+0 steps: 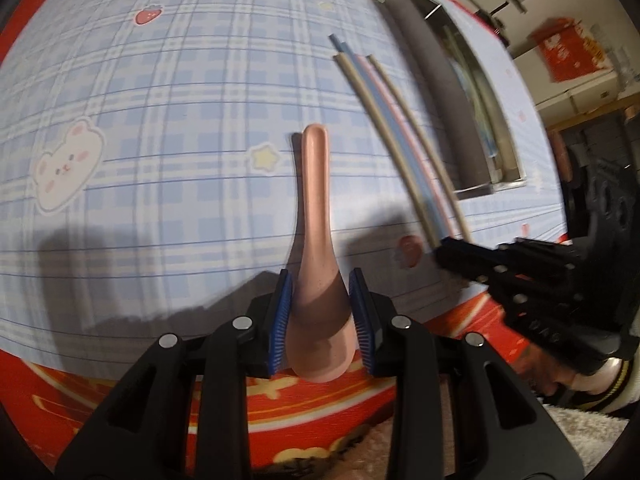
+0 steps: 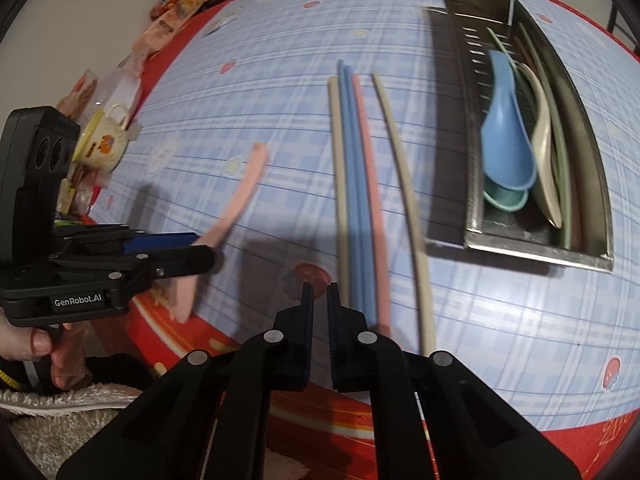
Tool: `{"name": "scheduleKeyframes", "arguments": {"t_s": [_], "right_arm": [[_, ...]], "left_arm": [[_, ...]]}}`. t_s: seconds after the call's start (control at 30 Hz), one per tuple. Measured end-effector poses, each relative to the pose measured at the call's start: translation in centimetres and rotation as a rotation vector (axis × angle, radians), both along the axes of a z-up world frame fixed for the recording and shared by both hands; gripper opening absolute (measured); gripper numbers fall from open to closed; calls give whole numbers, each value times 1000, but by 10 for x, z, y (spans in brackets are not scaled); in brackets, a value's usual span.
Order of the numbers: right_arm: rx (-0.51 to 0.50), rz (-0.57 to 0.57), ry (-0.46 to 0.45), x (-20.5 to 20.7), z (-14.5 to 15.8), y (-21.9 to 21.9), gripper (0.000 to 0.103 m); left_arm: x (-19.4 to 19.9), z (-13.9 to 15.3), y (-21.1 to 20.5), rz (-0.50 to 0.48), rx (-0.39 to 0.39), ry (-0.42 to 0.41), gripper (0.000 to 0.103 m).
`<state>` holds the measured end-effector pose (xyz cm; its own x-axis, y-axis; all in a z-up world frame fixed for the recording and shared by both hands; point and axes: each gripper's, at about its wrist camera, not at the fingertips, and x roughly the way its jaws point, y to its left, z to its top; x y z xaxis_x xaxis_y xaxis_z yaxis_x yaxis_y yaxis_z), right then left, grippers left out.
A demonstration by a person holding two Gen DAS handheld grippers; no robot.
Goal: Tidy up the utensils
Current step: 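Lower the pink spoon back onto the table and open the left tool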
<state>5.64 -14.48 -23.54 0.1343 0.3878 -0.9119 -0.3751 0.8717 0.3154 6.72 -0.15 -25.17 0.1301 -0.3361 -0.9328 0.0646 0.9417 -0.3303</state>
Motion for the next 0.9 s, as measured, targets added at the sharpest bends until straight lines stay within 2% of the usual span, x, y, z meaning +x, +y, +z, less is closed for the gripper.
{"name": "scheduleKeyframes", "arguments": {"t_s": [0.1, 0.27, 0.5, 0.53, 0.63, 0.67, 0.73, 0.77, 0.8, 0.83, 0.9], "right_arm": [[-5, -10, -3, 0, -1, -1, 7], [3, -17, -6, 0, 0, -3, 7], [18, -27, -7, -1, 1, -6, 7], [20, -29, -6, -1, 1, -8, 7], [25, -34, -8, -3, 3, -12, 7], [29, -37, -9, -4, 3, -14, 7], [32, -44, -10, -4, 3, -15, 7], [34, -47, -11, -4, 4, -16, 7], [36, -52, -11, -4, 4, -18, 7], [37, -55, -11, -4, 4, -19, 7], [39, -57, -11, -4, 5, -20, 7]], "left_arm": [[2, 3, -5, -41, 84, -12, 31], [5, 10, -31, -190, 299, -83, 41], [3, 0, -73, -374, 493, -137, 41], [2, -1, -77, -395, 514, -148, 39], [1, 2, -81, -419, 515, -147, 22], [0, 4, -83, -421, 503, -153, 19], [-2, 13, -77, -390, 421, -167, 13], [0, 18, -67, -339, 327, -158, 11], [4, 21, -51, -260, 172, -123, 9], [4, 15, -40, -193, 91, -91, 5], [8, 8, -9, -45, -69, -43, 5]]}}
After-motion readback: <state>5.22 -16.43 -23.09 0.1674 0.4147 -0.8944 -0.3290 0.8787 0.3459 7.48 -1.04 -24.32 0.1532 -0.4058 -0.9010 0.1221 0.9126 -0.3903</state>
